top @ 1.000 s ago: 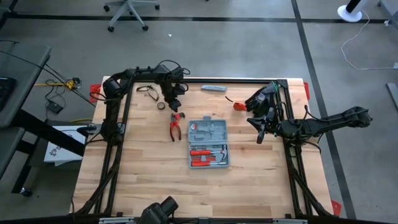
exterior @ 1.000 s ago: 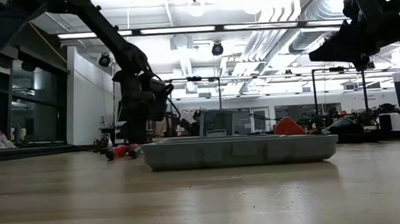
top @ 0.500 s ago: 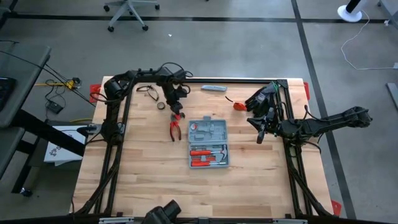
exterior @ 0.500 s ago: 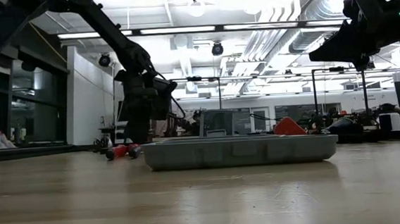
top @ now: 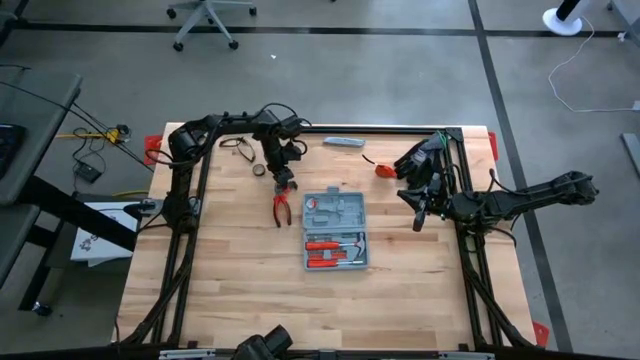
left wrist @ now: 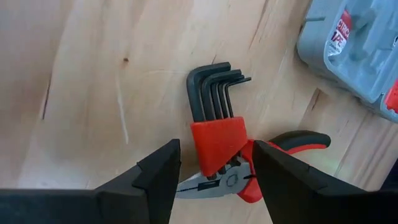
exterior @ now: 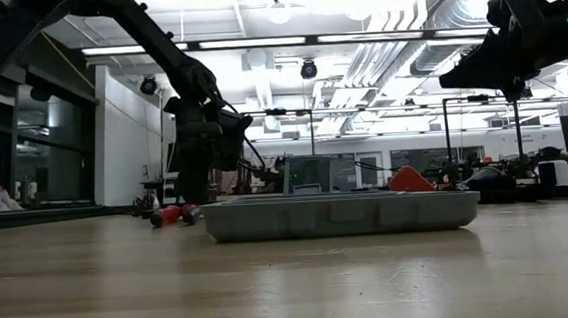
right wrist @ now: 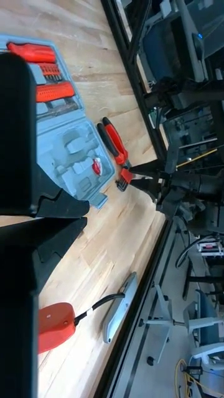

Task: Prefit tool cases

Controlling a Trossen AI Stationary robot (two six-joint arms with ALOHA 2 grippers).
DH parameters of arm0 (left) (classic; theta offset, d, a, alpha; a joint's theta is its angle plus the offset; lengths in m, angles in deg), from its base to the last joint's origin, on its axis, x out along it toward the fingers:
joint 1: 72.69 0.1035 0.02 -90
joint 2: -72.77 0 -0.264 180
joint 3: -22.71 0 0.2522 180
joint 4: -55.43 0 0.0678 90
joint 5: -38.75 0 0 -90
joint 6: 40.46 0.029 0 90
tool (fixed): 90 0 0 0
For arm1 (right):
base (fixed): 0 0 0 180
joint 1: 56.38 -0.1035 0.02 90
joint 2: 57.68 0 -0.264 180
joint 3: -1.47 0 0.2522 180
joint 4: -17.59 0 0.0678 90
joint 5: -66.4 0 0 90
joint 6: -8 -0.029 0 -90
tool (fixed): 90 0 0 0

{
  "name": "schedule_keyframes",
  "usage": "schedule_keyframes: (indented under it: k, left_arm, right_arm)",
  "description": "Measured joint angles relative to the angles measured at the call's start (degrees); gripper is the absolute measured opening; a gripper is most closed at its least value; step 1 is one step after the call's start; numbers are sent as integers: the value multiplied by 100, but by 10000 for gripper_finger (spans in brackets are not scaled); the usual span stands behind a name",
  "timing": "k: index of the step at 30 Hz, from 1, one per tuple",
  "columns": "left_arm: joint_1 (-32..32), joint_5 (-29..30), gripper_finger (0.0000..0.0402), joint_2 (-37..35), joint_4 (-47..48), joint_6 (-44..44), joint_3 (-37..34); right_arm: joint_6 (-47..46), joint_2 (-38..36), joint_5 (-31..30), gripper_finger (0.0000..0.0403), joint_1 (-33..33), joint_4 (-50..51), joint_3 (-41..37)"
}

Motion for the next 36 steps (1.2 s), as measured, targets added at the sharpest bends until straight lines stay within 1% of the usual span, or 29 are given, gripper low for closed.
schedule_keyframes:
  k: [16,19,23,27,30,36]
  left_arm:
    - [-277,-25,190,0,-78,4,0]
    - [-298,-22,170,0,-150,-7,-16]
    - [-317,-15,120,-8,-577,-195,-278]
    - [-283,-28,78,-39,-678,-157,-493]
    - [-205,-142,65,-46,-735,-210,-537]
    - [-173,-86,63,-91,-973,-311,-557]
  right_arm:
    - [-56,0,51,0,0,5,0]
    - [-135,0,70,0,0,108,0]
    - [-265,0,68,0,0,281,0]
    - [-345,0,68,0,-3,318,0]
    - [-345,0,69,0,-3,316,0]
    - [-452,15,80,0,-5,315,0]
